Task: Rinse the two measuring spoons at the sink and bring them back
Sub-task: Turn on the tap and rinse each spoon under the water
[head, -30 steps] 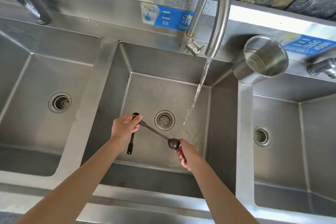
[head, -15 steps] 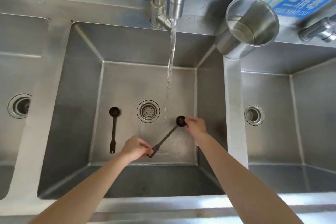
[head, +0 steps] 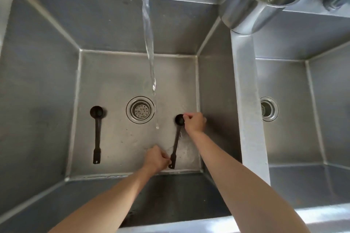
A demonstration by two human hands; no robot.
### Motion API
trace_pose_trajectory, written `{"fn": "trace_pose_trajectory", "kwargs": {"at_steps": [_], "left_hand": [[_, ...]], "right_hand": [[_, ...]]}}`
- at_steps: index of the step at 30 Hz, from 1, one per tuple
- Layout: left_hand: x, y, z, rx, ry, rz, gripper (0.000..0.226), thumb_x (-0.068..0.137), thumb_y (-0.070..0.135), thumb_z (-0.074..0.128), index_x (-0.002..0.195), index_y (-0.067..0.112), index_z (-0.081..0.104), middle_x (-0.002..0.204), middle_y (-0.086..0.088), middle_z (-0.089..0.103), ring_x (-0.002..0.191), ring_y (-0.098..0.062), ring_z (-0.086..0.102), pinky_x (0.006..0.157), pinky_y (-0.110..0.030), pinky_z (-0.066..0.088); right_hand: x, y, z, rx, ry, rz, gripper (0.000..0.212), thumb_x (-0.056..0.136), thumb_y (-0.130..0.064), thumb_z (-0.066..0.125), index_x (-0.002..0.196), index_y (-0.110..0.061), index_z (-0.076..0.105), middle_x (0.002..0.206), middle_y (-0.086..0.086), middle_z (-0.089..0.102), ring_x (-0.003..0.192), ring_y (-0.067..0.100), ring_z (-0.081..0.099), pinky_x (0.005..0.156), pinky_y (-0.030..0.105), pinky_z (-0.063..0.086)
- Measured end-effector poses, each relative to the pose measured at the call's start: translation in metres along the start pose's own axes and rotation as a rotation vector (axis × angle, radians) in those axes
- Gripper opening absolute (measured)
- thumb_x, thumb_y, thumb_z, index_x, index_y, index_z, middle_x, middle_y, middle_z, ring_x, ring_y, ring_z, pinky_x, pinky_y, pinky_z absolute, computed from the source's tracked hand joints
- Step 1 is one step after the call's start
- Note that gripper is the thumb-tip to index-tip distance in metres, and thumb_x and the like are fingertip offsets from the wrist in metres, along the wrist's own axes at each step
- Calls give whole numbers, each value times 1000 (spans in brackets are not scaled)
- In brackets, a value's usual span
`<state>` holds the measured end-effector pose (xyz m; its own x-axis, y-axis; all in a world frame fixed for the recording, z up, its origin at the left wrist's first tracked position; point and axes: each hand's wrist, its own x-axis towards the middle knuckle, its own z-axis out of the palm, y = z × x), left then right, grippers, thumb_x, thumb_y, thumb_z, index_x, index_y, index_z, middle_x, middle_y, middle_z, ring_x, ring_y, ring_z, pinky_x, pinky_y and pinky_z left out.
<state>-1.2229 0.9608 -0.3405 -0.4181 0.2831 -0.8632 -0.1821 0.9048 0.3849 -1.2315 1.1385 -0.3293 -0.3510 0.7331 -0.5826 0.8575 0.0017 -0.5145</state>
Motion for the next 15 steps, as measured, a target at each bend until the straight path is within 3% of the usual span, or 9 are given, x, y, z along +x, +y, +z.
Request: {"fn": "trace_pose_trajectory", "kwargs": {"at_steps": [6,10,15], "left_hand": [[2,-4,-7,13,-41,24,11,78,16,81,88,12,81,94,-10,80,92,-21,74,82,-28,55],[-9,-13,-36,-23,-49,91,26,83,16,78,107,6,76,109,-12,77,101,-21,72,83,-23,50],[-40,-41,-102,-76,97,122,50,86,22,76,134,11,63,129,-7,70,116,-19,67,105,-32,49]], "right_hand": [[-12,5,-2,-3,9,-27,23,99,-14,64,116,-9,77,118,11,76,113,26,68,89,18,39],[-34,3,-12,-12,21,-36,29,99,-15,62,126,-10,71,121,9,74,113,24,68,91,19,40],[-88,-3,-5,-77,-60,-52,27,99,-22,59,122,-15,72,111,6,75,100,22,68,88,29,52]]}}
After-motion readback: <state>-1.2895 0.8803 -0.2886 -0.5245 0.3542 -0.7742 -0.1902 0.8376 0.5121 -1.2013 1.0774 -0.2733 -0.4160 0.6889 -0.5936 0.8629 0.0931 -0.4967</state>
